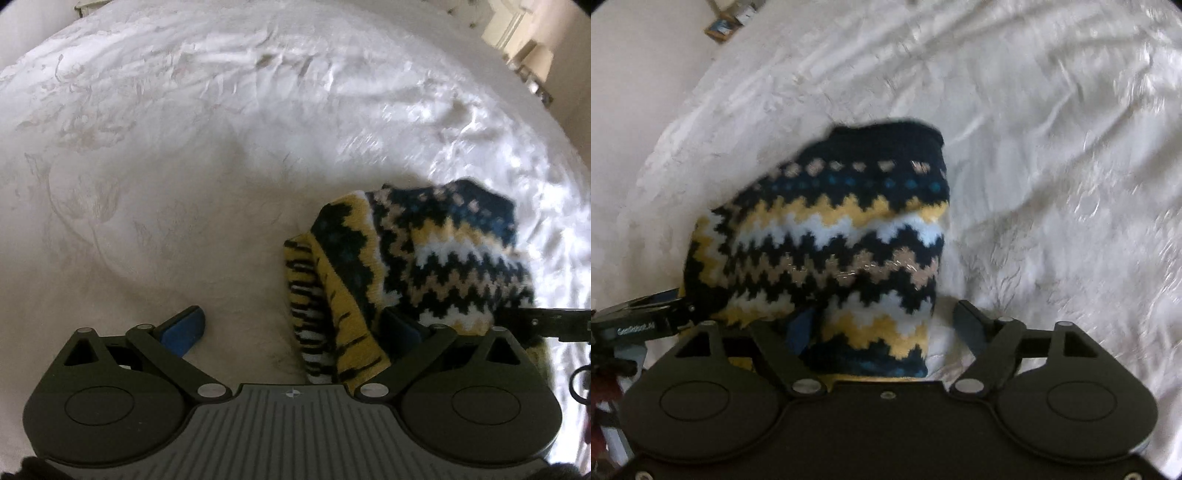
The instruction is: Fold small clothes
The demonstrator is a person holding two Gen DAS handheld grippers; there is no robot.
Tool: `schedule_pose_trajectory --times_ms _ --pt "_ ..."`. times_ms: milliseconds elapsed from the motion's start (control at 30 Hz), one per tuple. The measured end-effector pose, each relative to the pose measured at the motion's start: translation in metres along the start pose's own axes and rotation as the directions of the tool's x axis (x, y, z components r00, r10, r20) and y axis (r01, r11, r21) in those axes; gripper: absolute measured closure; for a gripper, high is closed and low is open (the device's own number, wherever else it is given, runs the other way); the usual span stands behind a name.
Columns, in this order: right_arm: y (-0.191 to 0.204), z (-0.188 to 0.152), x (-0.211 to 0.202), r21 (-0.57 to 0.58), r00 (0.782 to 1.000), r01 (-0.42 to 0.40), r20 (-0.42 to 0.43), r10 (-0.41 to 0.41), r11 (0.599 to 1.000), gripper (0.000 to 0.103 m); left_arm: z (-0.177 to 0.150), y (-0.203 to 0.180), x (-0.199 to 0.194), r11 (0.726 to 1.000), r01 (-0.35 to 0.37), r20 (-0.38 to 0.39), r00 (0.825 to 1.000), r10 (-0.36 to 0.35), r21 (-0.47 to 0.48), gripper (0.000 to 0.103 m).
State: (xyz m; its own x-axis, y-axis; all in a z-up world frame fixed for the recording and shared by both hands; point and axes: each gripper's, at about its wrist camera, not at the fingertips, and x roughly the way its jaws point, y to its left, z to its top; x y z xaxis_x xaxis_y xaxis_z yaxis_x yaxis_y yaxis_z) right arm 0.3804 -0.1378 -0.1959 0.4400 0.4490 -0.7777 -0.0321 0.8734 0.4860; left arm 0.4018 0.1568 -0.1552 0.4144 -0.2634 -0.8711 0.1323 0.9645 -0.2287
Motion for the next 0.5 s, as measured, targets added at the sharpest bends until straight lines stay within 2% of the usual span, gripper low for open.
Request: schedule_pose_trajectory --times_ms 100,200,333,433,500 --pt "-0.008 -0.003 -0.024 0.004 0.998 -0.043 0.055 0.043 0.999 0.023 -0.005 0.004 -0.024 1.0 0.011 0.049 0.999 -0.01 -0.015 0.001" --pt "-0.015 -0.01 -0.045 0.01 0.992 -0.071 0.109 0.069 0.997 0.022 -0.016 0.005 -0.048 0.997 0.06 0.065 0.996 -0.057 -0.049 0.001" --pt "-0.024 -0.008 -0.054 0.011 0.988 -0.094 0.125 0.092 0.995 0.018 -0.034 -0.005 -0.064 0.992 0.111 0.049 0.993 -0.109 -0.051 0.001" --pt "-0.025 -0.002 -0.051 -0.008 0.989 -0.103 0.107 0.103 0.995 0.018 -0.045 -0.012 -0.059 0.986 0.148 0.018 0.989 -0.147 -0.073 0.001" --pt "-0.025 0.002 -0.045 -0.012 0.988 -0.115 0.1 0.116 0.993 0.018 -0.052 -0.017 -0.047 0.988 0.137 -0.017 0.99 -0.139 -0.078 0.001"
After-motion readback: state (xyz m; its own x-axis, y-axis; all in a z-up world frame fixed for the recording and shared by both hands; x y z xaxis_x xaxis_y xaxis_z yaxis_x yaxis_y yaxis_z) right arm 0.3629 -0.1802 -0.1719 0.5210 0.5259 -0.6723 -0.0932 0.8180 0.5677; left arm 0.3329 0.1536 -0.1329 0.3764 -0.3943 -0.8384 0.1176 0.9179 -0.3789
